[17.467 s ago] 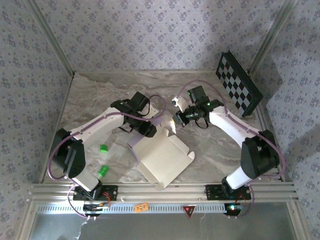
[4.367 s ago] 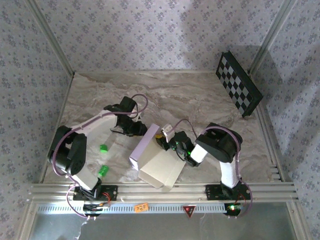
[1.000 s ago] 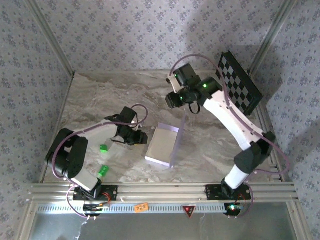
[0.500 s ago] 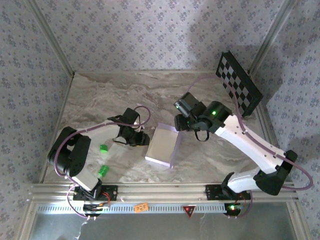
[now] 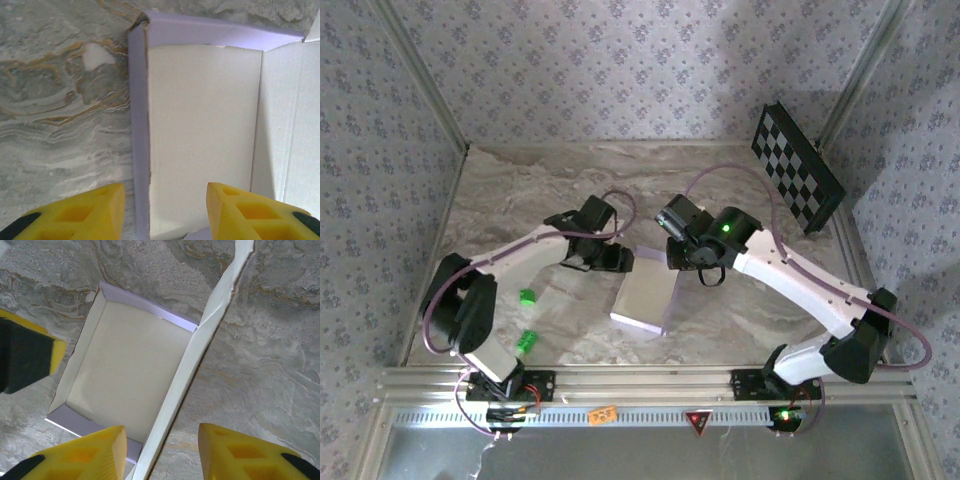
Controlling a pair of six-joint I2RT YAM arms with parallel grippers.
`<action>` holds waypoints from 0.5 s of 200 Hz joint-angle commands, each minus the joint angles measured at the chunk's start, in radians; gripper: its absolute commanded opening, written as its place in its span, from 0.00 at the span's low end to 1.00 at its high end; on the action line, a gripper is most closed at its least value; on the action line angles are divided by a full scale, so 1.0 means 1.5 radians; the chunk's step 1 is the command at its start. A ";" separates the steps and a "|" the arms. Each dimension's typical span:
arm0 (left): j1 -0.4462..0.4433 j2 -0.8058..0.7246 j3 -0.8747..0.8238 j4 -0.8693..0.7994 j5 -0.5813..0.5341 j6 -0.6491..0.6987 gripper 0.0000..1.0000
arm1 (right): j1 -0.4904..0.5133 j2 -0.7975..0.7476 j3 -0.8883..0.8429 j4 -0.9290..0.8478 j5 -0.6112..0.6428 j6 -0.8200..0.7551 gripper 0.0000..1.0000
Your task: Fold the paper box
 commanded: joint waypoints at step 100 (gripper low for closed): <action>-0.059 0.107 0.076 -0.104 -0.117 0.039 0.32 | 0.008 0.001 0.008 -0.014 0.007 0.018 0.37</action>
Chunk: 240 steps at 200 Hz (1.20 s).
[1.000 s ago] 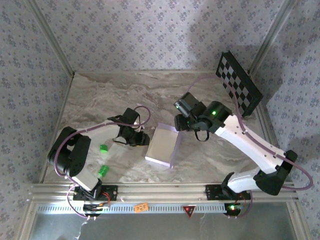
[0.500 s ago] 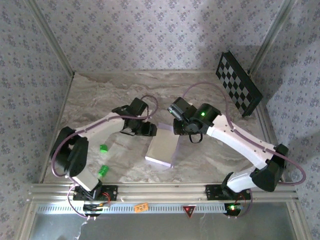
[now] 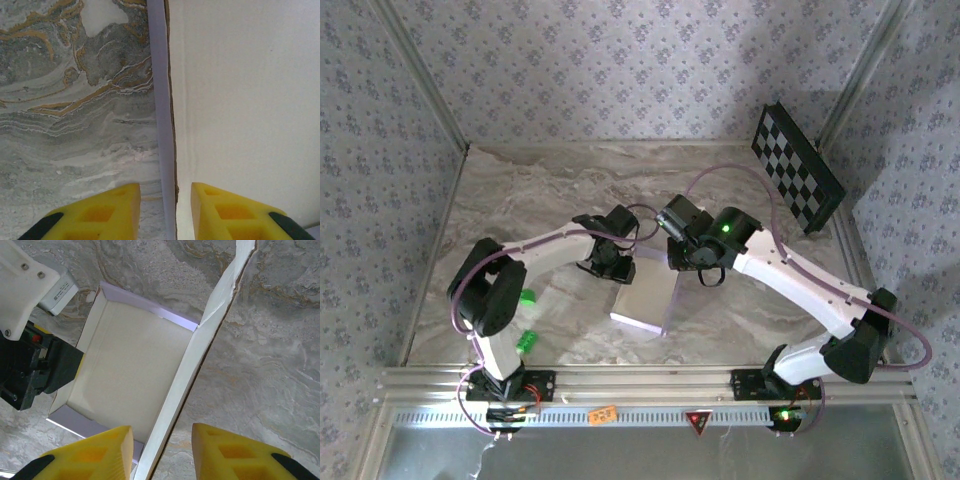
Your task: Fold the paper box
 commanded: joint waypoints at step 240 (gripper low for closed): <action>-0.005 0.031 0.039 -0.028 0.001 0.018 0.21 | 0.008 0.002 0.015 -0.028 0.016 0.011 0.35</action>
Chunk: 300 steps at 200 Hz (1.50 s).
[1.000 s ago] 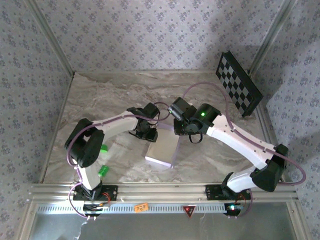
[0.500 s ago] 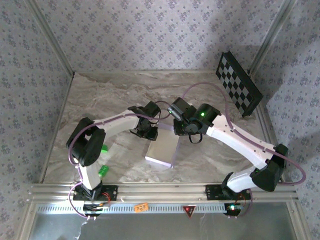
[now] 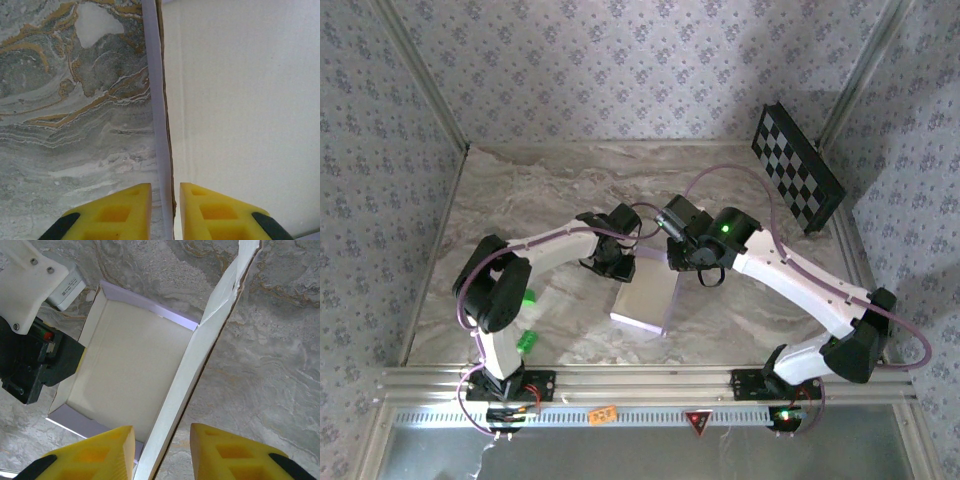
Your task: Fold the paper box
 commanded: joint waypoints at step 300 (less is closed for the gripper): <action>0.175 -0.344 -0.145 0.006 -0.019 0.001 0.52 | -0.067 0.155 0.237 -0.117 -0.203 -0.921 0.00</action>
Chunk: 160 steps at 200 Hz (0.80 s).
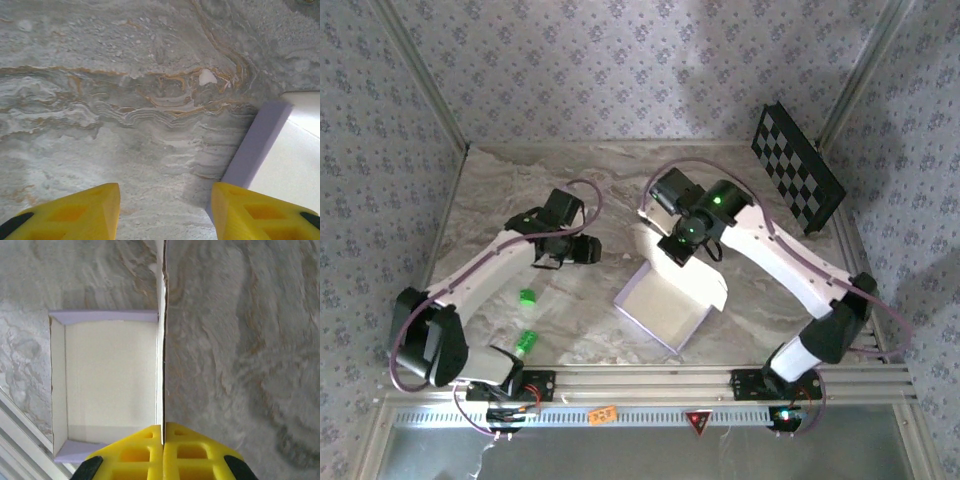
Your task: Fold the paper box
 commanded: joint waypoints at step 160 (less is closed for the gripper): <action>0.130 -0.207 -0.087 0.074 0.119 0.079 1.00 | -0.102 0.257 0.359 -0.008 -0.258 -0.485 0.48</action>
